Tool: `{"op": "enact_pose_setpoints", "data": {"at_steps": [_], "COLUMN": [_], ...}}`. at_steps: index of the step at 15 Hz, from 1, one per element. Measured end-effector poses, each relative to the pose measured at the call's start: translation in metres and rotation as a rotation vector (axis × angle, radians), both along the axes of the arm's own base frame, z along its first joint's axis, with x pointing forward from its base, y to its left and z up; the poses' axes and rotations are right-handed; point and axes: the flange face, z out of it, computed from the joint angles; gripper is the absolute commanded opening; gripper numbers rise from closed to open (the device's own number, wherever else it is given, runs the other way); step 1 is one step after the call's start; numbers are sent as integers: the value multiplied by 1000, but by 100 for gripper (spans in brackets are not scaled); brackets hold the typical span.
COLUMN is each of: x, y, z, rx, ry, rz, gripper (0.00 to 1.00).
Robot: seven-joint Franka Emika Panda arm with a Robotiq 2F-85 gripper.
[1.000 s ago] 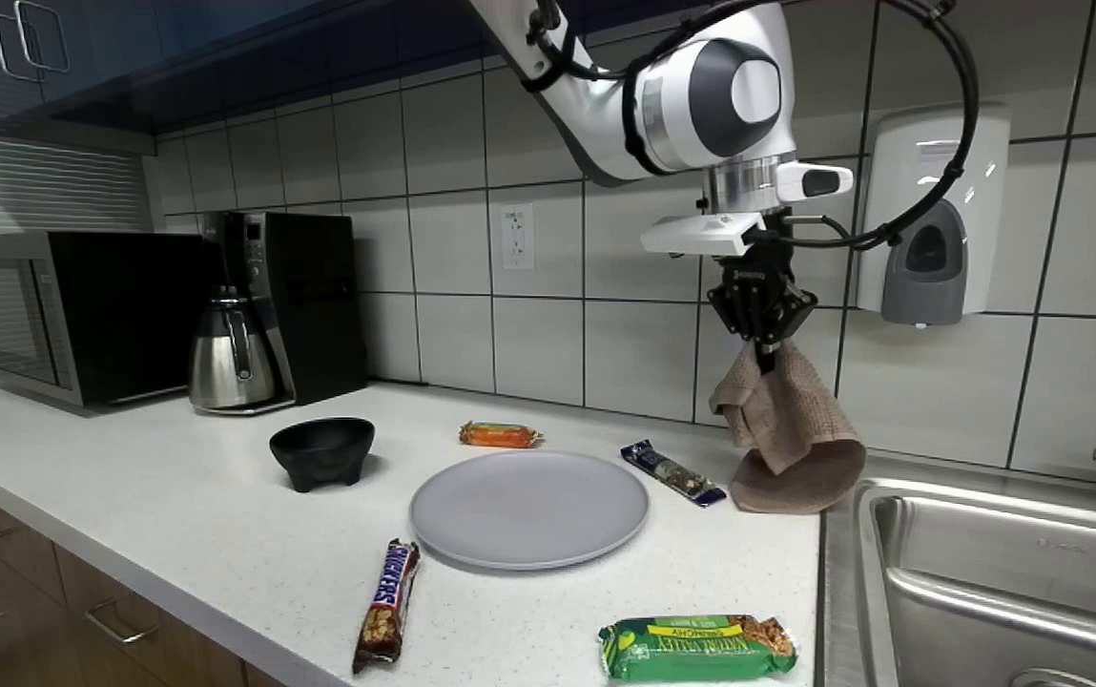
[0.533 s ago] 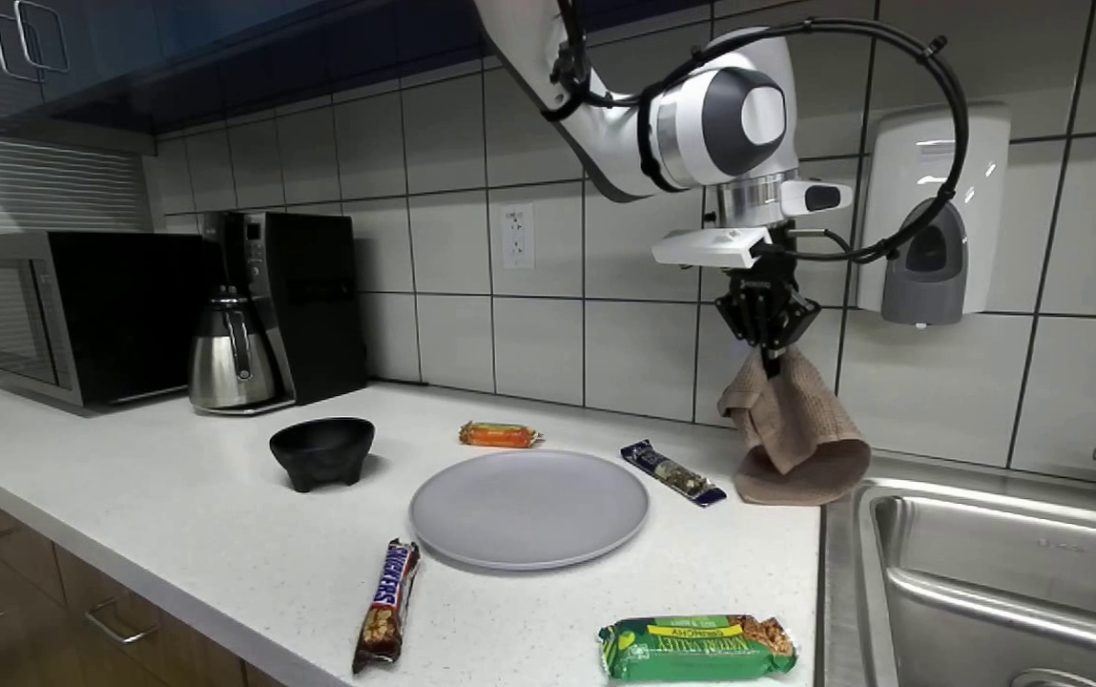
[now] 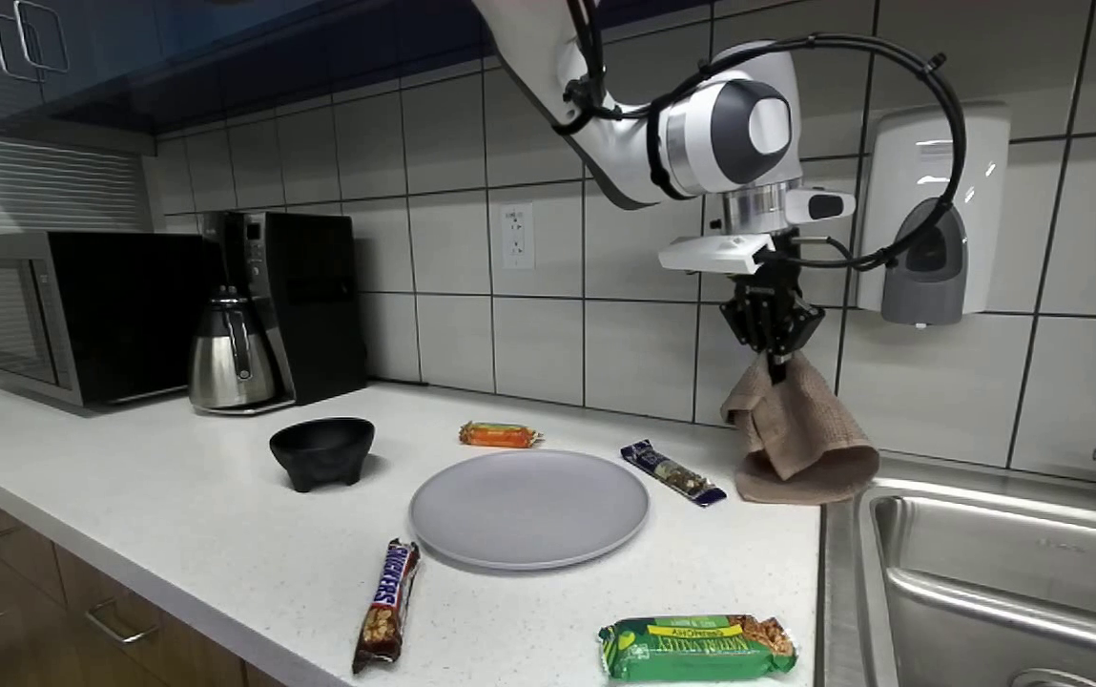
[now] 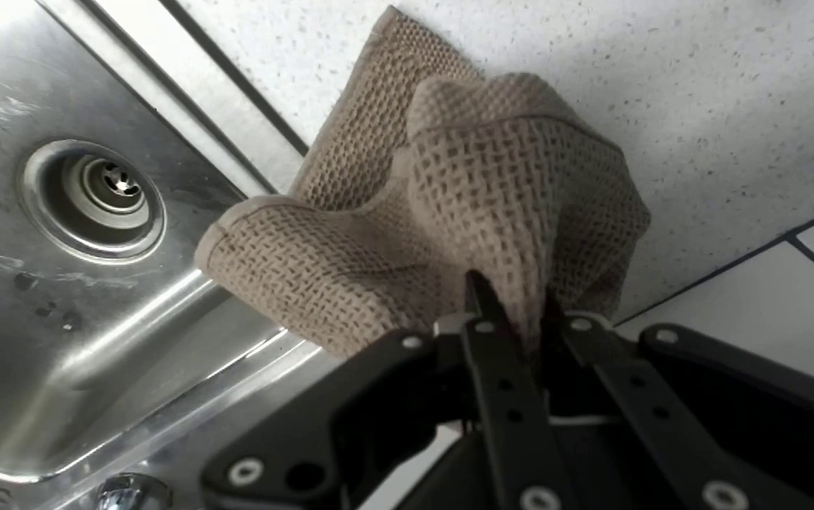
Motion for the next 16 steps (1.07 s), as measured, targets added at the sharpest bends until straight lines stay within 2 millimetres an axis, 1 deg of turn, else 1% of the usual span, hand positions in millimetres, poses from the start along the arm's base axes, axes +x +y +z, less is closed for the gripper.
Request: {"op": "enact_pose_setpoints", "data": {"at_steps": [4, 6, 7, 8, 9, 13, 16], "x": [2, 2, 2, 3, 3, 4, 2], "y": [0, 0, 0, 1, 2, 12, 21], "z": [2, 2, 2, 2, 2, 0, -3], "rx": [0, 0, 0, 1, 3, 12, 25], "ry": [-1, -2, -2, -2, -2, 2, 12], "rz": [-4, -5, -4, -3, -1, 14, 31], "gripper": [74, 91, 97, 100, 100, 100, 100]}}
